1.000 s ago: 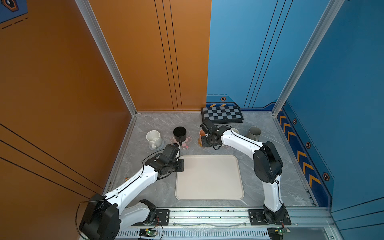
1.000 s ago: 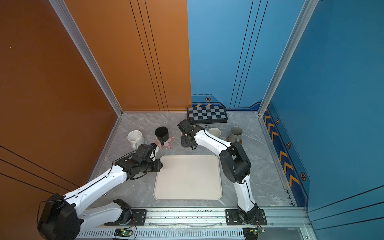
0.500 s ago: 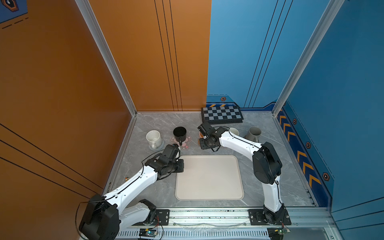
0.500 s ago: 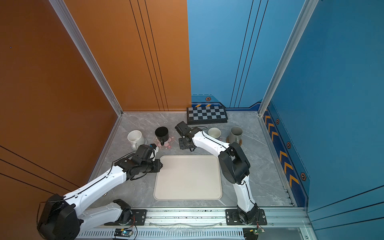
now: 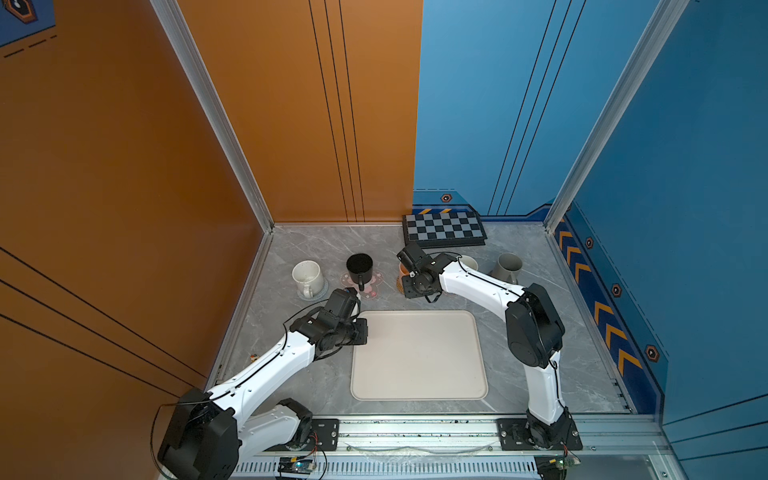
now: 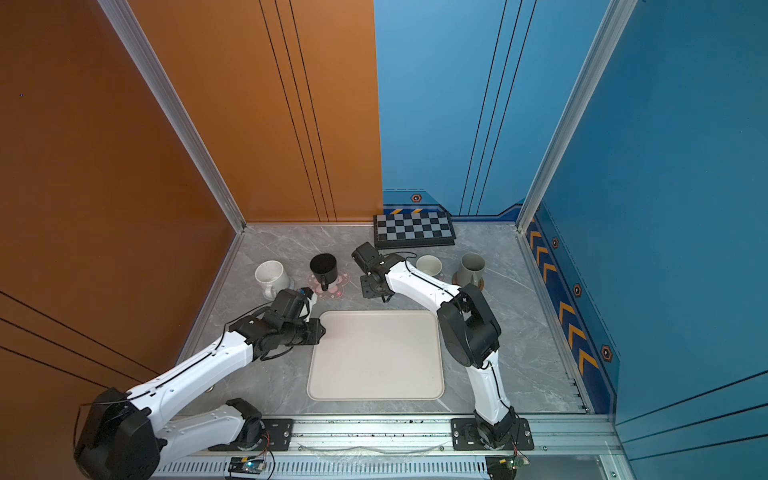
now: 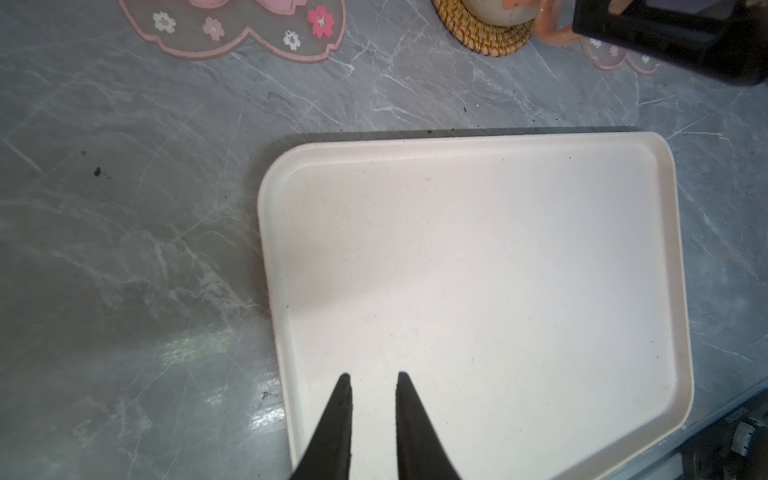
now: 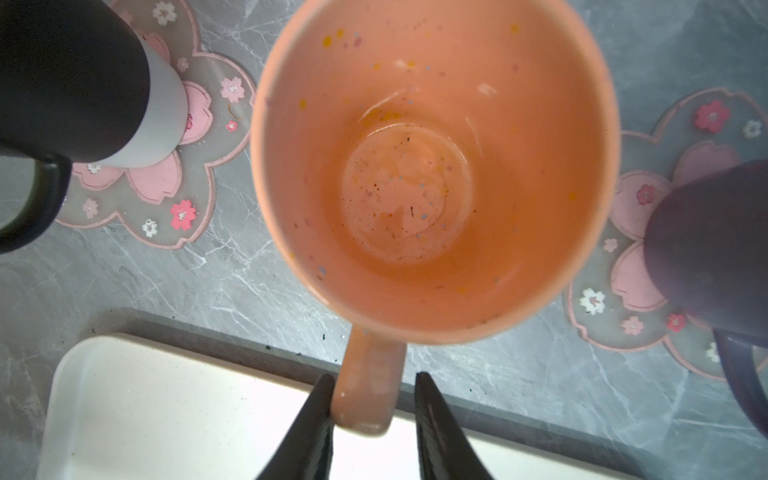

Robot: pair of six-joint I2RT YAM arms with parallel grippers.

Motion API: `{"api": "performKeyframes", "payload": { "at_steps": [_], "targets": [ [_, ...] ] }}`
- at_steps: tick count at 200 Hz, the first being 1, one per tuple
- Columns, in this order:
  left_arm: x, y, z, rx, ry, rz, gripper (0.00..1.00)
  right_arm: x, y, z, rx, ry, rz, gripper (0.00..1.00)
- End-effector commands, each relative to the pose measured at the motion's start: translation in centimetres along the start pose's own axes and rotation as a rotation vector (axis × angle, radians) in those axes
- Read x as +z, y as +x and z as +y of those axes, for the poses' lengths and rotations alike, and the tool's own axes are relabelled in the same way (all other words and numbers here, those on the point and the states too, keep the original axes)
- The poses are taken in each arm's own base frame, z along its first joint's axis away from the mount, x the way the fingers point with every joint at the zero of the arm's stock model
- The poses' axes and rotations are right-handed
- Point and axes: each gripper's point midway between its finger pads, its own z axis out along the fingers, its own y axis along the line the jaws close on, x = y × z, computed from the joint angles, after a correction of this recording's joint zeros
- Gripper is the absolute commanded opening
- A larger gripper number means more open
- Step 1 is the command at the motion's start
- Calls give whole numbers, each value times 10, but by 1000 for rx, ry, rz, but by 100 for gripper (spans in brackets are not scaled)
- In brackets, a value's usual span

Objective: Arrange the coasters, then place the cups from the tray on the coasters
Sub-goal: 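Lower the pink mug onto the rattan coaster with the right gripper, then open the right gripper and raise it off the pink mug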

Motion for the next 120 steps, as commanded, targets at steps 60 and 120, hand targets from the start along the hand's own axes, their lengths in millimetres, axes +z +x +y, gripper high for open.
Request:
{"api": "performKeyframes", "payload": {
  "at_steps": [60,120],
  "targets": [
    [-5,-1,-2,7,-1,-1,22,-36,0,-6,-27,-8,-20,43],
    [-29,-27,5,92,-94,-51,26,-95,6,-34,-62,28,-98,47]
  ]
}}
